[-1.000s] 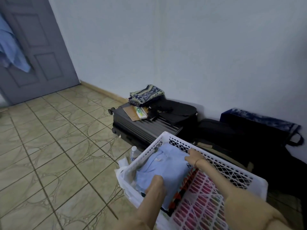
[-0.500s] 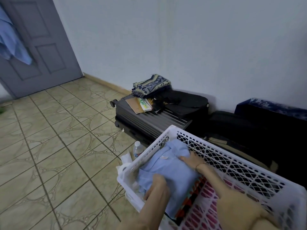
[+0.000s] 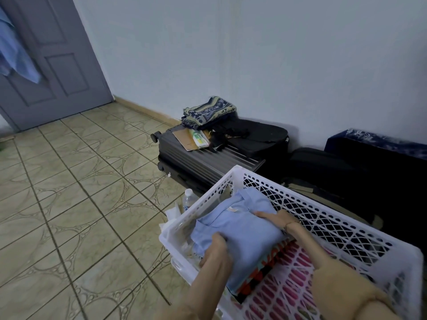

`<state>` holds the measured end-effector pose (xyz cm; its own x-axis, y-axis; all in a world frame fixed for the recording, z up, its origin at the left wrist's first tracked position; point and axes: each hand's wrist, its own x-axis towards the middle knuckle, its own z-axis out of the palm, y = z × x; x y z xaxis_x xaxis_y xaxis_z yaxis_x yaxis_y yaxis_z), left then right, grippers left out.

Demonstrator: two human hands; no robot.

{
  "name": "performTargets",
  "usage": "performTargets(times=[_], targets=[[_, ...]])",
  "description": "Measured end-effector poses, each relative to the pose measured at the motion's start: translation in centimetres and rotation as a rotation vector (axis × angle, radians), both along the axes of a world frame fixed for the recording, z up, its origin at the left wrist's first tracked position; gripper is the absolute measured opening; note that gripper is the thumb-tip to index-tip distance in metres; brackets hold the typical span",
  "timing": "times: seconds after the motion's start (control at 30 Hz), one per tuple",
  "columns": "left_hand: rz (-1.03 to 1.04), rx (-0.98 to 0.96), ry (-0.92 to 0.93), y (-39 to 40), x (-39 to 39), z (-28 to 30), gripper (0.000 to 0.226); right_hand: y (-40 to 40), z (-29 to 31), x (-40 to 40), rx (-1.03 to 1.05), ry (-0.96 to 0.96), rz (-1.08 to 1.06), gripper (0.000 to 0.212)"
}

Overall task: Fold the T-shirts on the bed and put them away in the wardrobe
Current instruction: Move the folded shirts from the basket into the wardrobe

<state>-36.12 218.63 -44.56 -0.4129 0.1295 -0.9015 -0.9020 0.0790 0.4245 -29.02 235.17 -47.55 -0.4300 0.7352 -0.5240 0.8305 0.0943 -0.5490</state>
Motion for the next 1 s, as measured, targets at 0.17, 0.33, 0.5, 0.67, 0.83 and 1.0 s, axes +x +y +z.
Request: performTargets(times=[0.17, 0.33, 0.5, 0.67, 0.83, 1.0], targets=[[0.063, 0.066, 0.155, -0.9, 0.0, 1.1, 0.026, 0.4, 0.7, 1.0, -0.166, 0.079, -0.034, 0.109], [0.053, 0.068, 0.151, -1.3, -0.4, 1.1, 0.028, 0.6, 1.1, 1.2, -0.297, 0.106, 0.035, 0.101], [0.028, 0.068, 0.140, -1.3, 0.0, 0.8, 0.025, 0.6, 1.4, 1.4, -0.310, 0.055, 0.019, 0.092], [0.012, 0.121, 0.117, -1.6, 0.1, 1.2, 0.024, 0.2, 2.6, 1.3, -0.284, 0.067, 0.030, 0.101], [-0.018, 0.139, 0.131, -1.6, 0.3, 1.4, 0.030, 1.7, 1.6, 3.7, -0.386, 0.048, 0.025, 0.113], [0.005, 0.125, 0.140, -1.5, 0.6, 1.8, 0.038, 1.6, 1.7, 4.5, -0.424, 0.038, 0.018, 0.107]])
